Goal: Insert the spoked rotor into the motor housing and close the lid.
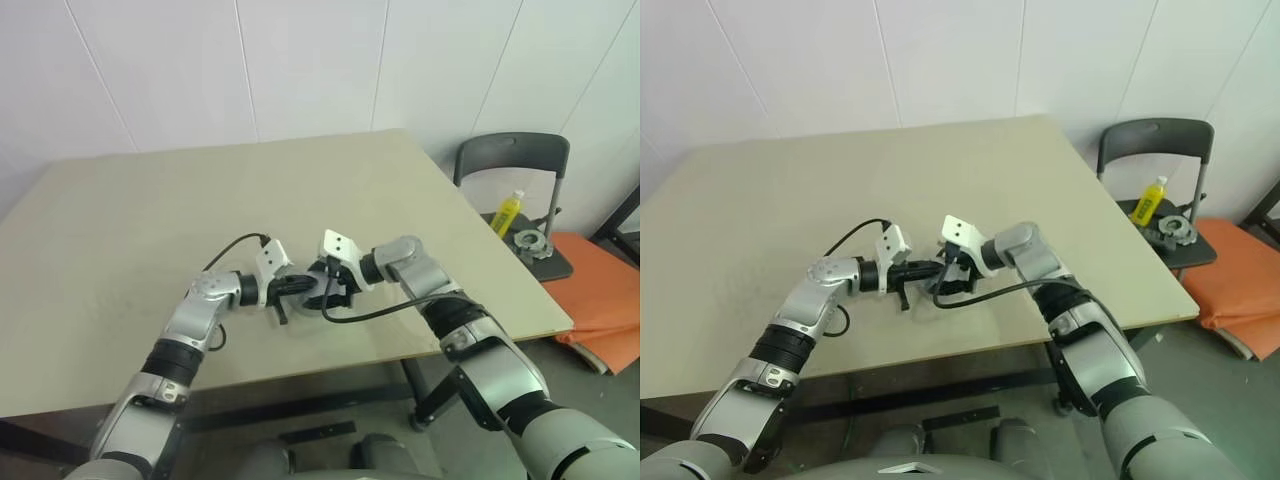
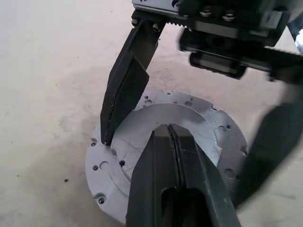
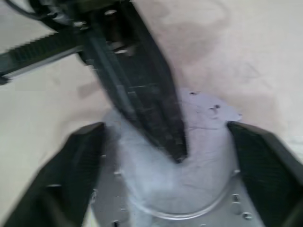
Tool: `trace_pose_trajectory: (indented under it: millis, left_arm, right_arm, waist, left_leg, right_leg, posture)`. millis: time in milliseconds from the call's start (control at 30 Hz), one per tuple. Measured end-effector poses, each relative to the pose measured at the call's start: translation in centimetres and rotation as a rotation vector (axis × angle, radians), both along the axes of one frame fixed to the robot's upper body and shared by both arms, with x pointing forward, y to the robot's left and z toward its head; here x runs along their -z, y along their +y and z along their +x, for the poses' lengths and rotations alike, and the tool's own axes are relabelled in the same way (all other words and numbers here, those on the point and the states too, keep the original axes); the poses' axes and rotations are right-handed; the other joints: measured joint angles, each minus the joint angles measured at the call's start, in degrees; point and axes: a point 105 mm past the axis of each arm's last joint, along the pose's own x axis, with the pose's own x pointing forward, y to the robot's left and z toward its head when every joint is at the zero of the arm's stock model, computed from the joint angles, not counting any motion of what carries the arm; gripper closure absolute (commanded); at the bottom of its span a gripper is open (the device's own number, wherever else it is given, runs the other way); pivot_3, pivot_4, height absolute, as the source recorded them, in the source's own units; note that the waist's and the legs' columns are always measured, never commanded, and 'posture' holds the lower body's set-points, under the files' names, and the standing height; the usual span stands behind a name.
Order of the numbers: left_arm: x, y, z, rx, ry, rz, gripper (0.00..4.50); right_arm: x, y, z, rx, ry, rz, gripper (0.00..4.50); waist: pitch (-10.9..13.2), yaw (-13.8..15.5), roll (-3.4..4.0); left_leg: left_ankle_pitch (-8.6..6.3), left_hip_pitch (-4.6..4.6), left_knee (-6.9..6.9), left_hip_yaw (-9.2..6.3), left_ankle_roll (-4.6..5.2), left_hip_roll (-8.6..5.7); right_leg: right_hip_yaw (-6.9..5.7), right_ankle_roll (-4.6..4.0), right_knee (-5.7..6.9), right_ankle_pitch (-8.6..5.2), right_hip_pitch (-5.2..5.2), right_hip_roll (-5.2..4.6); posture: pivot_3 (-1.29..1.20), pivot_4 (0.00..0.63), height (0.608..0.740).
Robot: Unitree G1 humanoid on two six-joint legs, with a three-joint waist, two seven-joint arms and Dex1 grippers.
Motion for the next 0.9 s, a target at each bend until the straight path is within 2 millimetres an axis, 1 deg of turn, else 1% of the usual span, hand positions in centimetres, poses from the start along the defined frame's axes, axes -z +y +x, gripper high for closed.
trace_pose_trajectory:
  millis: [133,233,333,600,767,900]
  left_arm:
    - [0.0,0.1,0.0,0.004,-0.002,0.002,4.5]
    - [-0.1,0.2,-0.1,0.01,0.001,0.007,4.5]
    - [0.0,0.2,-0.1,0.014,0.006,0.009,4.5]
    - [-0.1,0.3,-0.1,0.017,0.008,0.01,4.5]
    - [-0.1,0.3,-0.2,0.018,0.01,0.012,4.5]
    - [-0.1,0.4,-0.2,0.018,0.017,0.016,4.5]
  right_arm:
    - [-0.6,-0.8,-0.3,0.011,0.072,0.008,0.01]
    - [-0.9,-1.0,-0.5,0.026,0.135,0.05,0.01]
    - [-1.0,-1.0,-0.3,0.043,0.159,0.066,0.01]
    - [-0.9,-0.6,0.1,0.064,0.156,0.071,0.01]
    - [-0.8,-0.5,0.3,0.062,0.124,0.059,0.01]
    - [-0.7,-0.9,1.8,0.148,0.096,0.055,0.01]
  waist:
    - [0.0,-0.1,0.0]
    - [0.0,-0.3,0.0]
    - [0.0,-0.4,0.0]
    - [0.0,-0.3,0.0]
    - [0.0,-0.4,0.0]
    - [0.0,-0.4,0.0]
  left_leg:
    - [-0.01,0.03,-0.03,0.01,0.02,0.01]
    - [-0.04,-0.02,-0.07,0.02,0.05,0.02]
    - [-0.04,-0.02,-0.09,0.02,0.06,0.05]
    - [-0.03,-0.01,-0.04,0.05,0.06,0.06]
    - [-0.04,-0.01,-0.04,0.05,0.05,0.06]
    - [-0.03,0.01,-0.04,0.06,0.06,0.06]
  right_leg:
    - [0.01,0.0,-0.02,-0.01,0.02,0.01]
    - [0.02,0.06,-0.02,0.01,-0.08,0.02]
    - [0.02,0.05,0.0,0.01,-0.11,0.07]
    - [0.04,0.02,0.02,-0.01,-0.08,0.07]
    - [0.04,0.03,0.02,-0.01,-0.08,0.07]
    - [0.05,0.01,0.04,-0.01,-0.08,0.07]
  posture:
    - [0.0,0.0,0.74]
    - [0.0,0.0,0.74]
    - [0.0,0.0,0.74]
    - [0.0,0.0,0.74]
    - [0.0,0.0,0.74]
    - [0.0,0.0,0.74]
